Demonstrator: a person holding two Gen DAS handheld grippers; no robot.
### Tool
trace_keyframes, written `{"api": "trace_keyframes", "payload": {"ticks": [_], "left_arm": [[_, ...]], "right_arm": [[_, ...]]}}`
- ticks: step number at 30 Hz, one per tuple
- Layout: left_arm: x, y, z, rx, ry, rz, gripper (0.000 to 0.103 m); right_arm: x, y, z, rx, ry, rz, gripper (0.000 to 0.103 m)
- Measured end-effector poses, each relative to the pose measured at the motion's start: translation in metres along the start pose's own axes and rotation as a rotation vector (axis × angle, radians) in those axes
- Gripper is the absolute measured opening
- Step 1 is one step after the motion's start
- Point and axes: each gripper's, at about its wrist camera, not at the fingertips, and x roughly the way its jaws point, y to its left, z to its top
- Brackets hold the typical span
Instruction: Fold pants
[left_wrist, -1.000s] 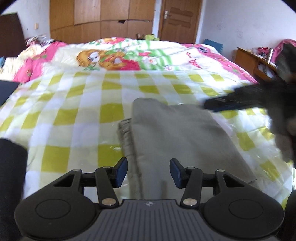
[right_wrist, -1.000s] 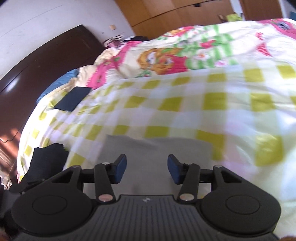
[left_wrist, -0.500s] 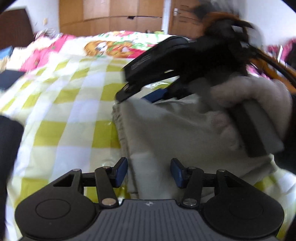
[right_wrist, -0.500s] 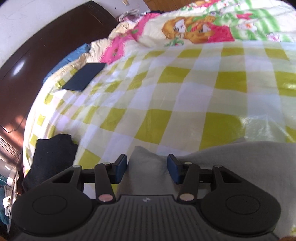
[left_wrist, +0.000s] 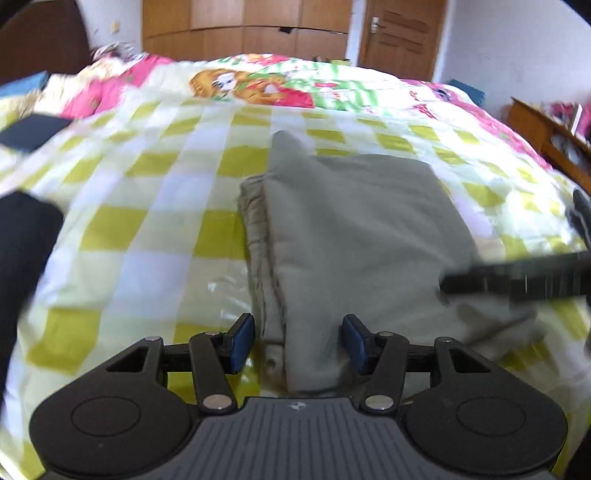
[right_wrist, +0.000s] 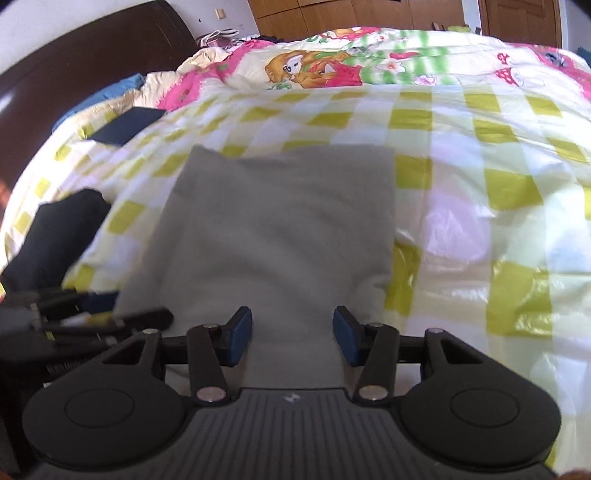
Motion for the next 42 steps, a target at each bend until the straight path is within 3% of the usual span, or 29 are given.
{"api": "trace_keyframes", "payload": {"ticks": [5, 9, 13, 17, 42], "left_arm": [[-0.009, -0.012, 0.0, 0.052, -0.013, 0.054, 0.066], [-0.018, -0.015, -0.001, 0.048, -0.025, 0.045, 0.066], [-0.016, -0.019, -0.006, 0.072, 0.002, 0.051, 0.066], [-0.014, -0.017, -0.008, 0.044, 0.022, 0.043, 0.066], [-0.022, -0.032, -0.008, 0.109, 0.032, 0.065, 0.066]], "right_arm": [[-0.014, 0.015, -0.006, -0.025, -0.048, -0.036, 0.052], [-0.028, 0.023, -0.014, -0.043, -0.094, -0.033, 0.055], [-0.009, 0.022, -0.022, -0.07, -0.022, -0.061, 0.057], [-0.012, 0.02, -0.022, -0.041, -0.031, -0.051, 0.057], [-0.018, 0.017, -0.026, -0.006, -0.022, -0.046, 0.061]]}}
